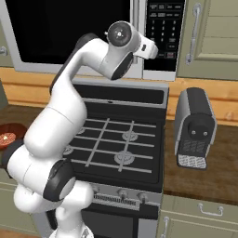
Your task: Open the microwave, place the bowl with waffle inside the microwave, then close the microwave door and turn it on.
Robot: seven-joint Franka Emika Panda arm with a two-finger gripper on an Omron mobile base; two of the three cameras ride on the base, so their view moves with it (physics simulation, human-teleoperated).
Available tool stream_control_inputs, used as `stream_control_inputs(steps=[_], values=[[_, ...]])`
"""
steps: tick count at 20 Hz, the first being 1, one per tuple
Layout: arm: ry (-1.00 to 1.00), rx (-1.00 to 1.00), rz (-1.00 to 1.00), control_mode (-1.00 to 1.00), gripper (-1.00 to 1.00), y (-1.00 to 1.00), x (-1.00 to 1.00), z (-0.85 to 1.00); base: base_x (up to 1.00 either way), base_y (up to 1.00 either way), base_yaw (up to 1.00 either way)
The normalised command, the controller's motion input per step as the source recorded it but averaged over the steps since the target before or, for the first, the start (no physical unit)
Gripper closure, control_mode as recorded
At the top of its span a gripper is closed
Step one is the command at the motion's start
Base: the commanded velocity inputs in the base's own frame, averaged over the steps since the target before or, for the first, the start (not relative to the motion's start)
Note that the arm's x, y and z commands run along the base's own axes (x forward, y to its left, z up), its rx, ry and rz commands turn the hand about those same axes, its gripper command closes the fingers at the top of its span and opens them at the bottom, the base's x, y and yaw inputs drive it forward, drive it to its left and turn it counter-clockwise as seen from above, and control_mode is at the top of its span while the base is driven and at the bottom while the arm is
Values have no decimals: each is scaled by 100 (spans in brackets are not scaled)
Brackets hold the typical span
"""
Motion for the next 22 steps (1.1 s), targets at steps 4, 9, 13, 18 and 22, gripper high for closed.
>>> stream_control_inputs(steps=[4, 9, 13, 18, 22], values=[[-15, 0, 1, -100, -100, 0, 51, -30, 0, 0, 0], [-17, 0, 5, -100, -100, 0, 60, -41, 0, 0, 0], [-8, -2, 8, -100, 100, 12, 68, -30, 0, 0, 0], [1, 0, 19, -100, 100, 4, 44, 0, 0, 0, 0], [3, -4, 24, -100, 100, 35, 8, 1, 0, 0, 0]])
